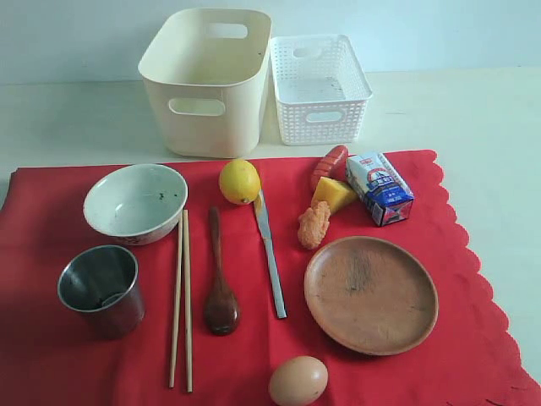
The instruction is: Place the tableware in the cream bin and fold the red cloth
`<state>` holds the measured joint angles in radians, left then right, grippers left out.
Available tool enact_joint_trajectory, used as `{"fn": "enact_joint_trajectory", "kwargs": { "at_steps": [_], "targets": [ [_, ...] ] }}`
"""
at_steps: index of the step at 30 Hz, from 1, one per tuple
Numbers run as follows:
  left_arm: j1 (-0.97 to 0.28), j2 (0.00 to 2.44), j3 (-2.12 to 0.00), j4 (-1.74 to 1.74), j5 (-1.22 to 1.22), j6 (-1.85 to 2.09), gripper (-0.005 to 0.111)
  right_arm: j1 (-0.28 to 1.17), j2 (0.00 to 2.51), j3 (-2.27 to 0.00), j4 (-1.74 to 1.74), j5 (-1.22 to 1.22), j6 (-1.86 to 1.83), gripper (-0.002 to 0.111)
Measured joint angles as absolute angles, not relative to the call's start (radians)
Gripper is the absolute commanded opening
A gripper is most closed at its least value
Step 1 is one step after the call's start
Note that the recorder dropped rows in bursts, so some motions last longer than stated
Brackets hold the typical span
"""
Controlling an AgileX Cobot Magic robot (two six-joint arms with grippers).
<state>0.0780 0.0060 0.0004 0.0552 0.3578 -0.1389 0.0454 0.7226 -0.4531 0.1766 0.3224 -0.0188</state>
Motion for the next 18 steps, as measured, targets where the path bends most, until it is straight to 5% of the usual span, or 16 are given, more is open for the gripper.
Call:
{"fn": "enact_joint_trajectory", "kwargs": {
  "at_steps": [18],
  "targets": [
    [0.078,0.006,0.000,0.055,0.358,-0.139,0.062,0.045,0.950,-0.453,0.730,0.476,-0.642,0.029]
  ]
}}
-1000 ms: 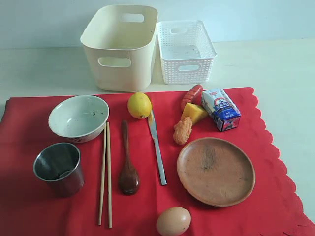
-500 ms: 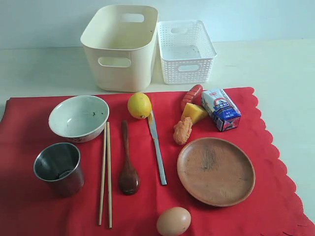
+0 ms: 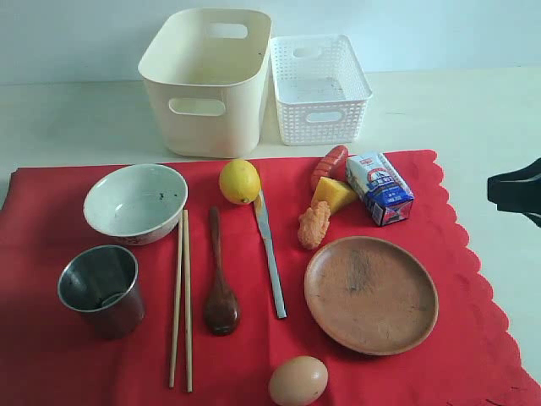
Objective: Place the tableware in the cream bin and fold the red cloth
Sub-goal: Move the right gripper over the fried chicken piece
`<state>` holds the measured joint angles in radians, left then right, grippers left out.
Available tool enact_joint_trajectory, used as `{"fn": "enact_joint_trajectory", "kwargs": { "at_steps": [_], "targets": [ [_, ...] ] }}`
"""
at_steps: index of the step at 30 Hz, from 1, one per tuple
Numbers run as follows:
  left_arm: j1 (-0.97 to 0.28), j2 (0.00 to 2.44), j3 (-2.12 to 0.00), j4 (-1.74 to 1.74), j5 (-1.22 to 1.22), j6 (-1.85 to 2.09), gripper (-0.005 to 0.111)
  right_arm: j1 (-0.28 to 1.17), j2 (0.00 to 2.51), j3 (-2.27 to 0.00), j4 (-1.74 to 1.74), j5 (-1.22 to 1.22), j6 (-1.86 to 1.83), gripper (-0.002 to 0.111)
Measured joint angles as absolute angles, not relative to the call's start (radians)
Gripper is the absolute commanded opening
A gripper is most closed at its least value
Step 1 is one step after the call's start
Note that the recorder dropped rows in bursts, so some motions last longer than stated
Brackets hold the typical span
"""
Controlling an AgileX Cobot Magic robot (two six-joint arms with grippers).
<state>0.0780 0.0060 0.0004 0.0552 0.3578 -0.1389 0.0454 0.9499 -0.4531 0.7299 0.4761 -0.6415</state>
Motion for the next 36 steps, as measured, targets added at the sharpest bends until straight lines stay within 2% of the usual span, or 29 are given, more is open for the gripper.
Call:
{"fn": "enact_joint_trajectory", "kwargs": {
  "at_steps": [20,25,36],
  "targets": [
    [0.078,0.006,0.000,0.055,0.358,-0.139,0.062,0.045,0.991,-0.455,0.882,0.531,-0.840,0.057],
    [0.078,0.006,0.000,0.055,0.358,-0.139,0.062,0.050,0.991,-0.455,0.965,0.575,-0.940,0.057],
    [0.078,0.006,0.000,0.055,0.358,-0.139,0.062,0.216,0.991,-0.455,0.979,0.587,-1.041,0.057]
  ]
}}
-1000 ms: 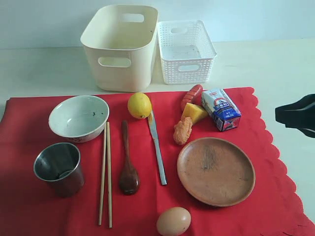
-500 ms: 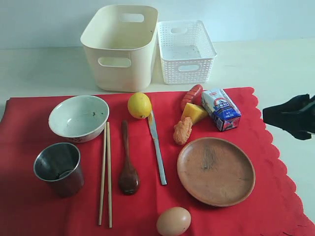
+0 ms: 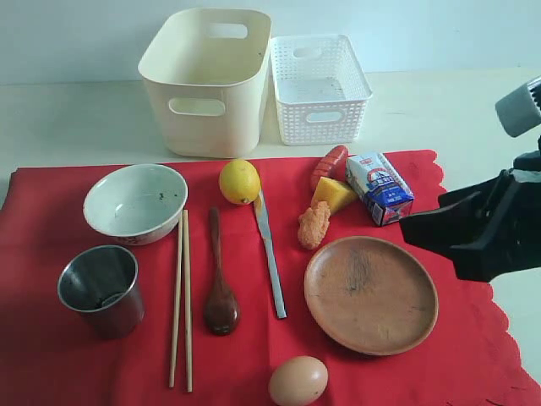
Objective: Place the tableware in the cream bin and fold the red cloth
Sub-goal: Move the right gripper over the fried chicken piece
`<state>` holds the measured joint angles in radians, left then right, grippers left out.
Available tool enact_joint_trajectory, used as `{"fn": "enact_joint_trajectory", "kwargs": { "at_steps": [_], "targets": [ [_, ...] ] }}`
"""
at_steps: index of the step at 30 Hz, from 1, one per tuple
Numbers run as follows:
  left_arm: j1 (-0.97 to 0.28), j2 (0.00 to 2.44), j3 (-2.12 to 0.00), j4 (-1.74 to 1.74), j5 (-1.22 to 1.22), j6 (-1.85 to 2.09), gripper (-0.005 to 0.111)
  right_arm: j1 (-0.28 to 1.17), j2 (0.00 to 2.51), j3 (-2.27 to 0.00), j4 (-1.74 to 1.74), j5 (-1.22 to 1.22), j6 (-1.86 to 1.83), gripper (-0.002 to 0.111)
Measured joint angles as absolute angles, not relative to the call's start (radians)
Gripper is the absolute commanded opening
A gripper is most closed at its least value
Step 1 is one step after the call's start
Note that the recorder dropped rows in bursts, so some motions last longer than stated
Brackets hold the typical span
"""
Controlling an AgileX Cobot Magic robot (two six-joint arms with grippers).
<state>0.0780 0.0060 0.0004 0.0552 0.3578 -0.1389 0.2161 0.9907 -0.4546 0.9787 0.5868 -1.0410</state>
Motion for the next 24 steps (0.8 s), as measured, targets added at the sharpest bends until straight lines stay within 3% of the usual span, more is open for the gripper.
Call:
{"fn": "enact_joint_trajectory", "kwargs": {
  "at_steps": [13,24],
  "targets": [
    [0.078,0.006,0.000,0.055,0.358,-0.139,0.062,0.265,1.003,-0.470,0.933,0.596,-1.045,0.057],
    [0.078,0.006,0.000,0.055,0.358,-0.139,0.062,0.266,1.232,-0.659,0.919,0.672,-0.954,0.057]
  ]
}}
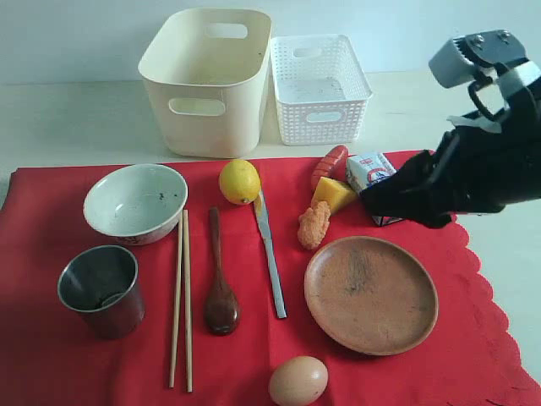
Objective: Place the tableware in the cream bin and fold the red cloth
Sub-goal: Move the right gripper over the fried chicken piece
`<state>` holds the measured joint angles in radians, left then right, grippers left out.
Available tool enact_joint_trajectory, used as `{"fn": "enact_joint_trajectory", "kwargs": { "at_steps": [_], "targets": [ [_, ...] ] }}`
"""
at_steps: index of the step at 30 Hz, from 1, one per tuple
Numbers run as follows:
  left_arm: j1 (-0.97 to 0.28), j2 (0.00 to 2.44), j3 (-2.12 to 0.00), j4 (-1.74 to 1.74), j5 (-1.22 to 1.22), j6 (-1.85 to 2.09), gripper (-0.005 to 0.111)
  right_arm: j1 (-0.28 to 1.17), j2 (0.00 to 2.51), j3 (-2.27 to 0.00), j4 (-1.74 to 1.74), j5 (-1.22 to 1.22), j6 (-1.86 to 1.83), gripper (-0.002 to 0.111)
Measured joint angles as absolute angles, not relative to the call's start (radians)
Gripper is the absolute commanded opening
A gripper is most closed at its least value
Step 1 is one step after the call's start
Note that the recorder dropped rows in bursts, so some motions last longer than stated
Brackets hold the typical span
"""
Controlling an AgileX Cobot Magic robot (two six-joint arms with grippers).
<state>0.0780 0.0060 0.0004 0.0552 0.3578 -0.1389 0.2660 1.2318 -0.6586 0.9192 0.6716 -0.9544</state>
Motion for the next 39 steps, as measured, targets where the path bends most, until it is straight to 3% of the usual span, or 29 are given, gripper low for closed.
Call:
{"fn": "enact_joint_trajectory", "kwargs": {
  "at_steps": [5,12,20,39],
  "targets": [
    [0.078,0.006,0.000,0.055,0.358,-0.139,0.062,0.291,1.359,-0.768,0.837,0.702,-0.831,0.057],
    [0.078,0.006,0.000,0.055,0.358,-0.139,0.062,0.454,1.535,-0.937,0.478,0.708,-0.406,0.057],
    [0.078,0.006,0.000,0.055,0.358,-0.139,0.062,0.546,1.723,-1.069,0.287,0.712,-0.070,0.057],
    [0.078,0.006,0.000,0.055,0.358,-0.139,0.062,0.551,1.996,-1.253,0.133,0.737,0.178,0.057]
  ]
}}
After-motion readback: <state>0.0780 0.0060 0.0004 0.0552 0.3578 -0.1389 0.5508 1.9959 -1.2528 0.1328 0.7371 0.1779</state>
